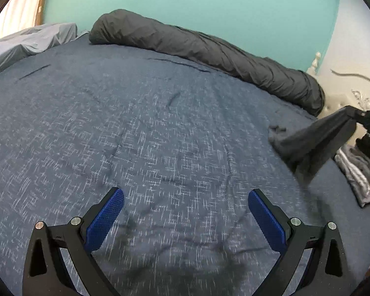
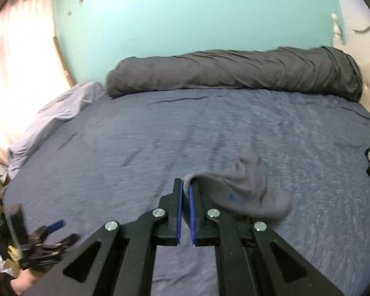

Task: Fold clothes
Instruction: 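Lift the grey garment with the right tool and drop it flat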

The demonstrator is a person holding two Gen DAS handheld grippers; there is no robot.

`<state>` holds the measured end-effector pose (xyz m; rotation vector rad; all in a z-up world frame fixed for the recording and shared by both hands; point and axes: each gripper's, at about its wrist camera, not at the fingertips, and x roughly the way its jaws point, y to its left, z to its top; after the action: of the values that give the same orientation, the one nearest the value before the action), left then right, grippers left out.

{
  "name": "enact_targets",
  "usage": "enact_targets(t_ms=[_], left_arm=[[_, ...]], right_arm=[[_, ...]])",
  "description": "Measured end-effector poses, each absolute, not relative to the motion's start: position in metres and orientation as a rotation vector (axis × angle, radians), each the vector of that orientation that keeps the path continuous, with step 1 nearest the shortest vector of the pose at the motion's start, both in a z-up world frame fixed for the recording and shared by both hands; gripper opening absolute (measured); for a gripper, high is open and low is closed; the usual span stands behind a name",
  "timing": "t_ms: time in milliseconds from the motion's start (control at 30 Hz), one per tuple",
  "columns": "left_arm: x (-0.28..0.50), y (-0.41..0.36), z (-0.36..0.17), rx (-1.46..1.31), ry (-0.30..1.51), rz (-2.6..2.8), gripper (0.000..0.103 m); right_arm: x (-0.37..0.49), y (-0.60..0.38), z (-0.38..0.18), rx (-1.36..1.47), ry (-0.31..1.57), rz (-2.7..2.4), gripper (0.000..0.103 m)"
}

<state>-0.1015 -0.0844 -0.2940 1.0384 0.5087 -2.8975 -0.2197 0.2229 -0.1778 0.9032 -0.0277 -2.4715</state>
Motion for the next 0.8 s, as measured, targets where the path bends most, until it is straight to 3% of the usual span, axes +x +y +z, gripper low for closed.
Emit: enact_targets(t_ms=[233, 367, 633, 800], left_arm=[[-0.063, -0.101, -0.279, 0.976, 0.612, -2.916, 0.103], [-0.056, -0.108, -0.279, 0.968, 0.630, -2.919, 0.103], [-0.068, -0.109, -0.281, 1.000, 0.631, -2.932, 0.103], [-0.080, -0.112, -0.291, 1.048, 0.673, -2.904, 0.103]], right_arm=[[-0.168, 0.197, -0.123, 0.837, -0.004, -2.437, 0.005], [-0.162, 0.184, -0.118, 0.853, -0.010, -2.402, 0.005], [-0.185, 0.143, -0.215, 1.062, -0.041, -2.235, 0.005], [-0.208, 0.124, -0.273, 1.182, -0.025, -2.183, 0.013]])
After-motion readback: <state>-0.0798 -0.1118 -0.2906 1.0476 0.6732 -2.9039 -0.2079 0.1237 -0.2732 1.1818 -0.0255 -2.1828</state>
